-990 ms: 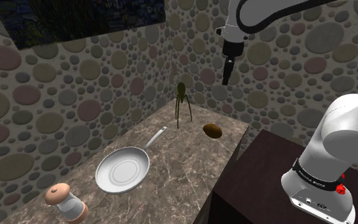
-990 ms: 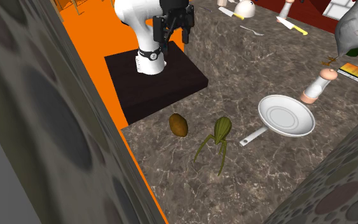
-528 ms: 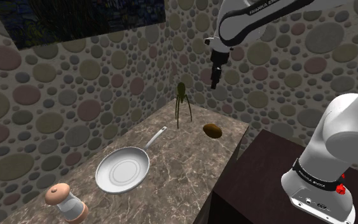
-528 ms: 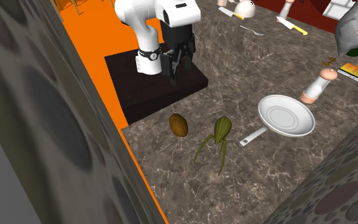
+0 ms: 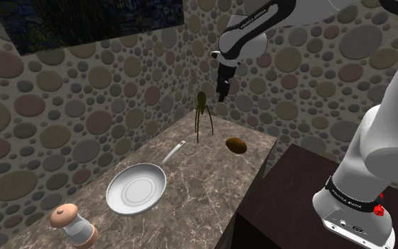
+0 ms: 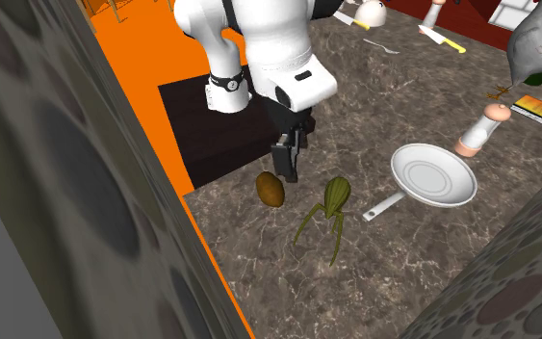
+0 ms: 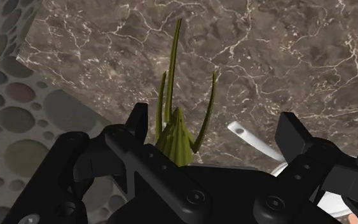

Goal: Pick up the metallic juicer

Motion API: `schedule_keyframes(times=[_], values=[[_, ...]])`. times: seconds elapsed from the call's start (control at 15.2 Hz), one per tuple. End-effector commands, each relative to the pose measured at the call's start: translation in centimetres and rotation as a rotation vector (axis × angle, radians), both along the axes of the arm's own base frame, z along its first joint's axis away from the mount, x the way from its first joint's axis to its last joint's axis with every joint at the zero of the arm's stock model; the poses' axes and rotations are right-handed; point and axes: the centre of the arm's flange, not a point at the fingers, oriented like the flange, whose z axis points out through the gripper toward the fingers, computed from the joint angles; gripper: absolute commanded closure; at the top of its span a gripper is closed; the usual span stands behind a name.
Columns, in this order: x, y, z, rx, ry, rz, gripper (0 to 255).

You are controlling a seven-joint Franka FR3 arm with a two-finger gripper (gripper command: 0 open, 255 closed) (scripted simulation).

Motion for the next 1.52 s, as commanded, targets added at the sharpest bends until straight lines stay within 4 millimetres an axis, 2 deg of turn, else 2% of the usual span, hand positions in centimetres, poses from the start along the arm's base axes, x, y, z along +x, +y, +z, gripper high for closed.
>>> schedule_keyframes(times=[0.0,0.26,0.73,0.86,0.92,1.45], values=[[2.1,0.3,-1.6,0.012,-0.017,0.055,0],[6.3,0.8,-3.8,0.034,-0.045,0.153,0],[6.3,0.8,-7.5,0.034,-0.045,0.153,0],[6.3,0.8,-7.8,0.034,-0.045,0.152,0],[6.3,0.8,-7.8,0.034,-0.045,0.152,255],[6.3,0.8,-7.8,0.034,-0.045,0.152,255]])
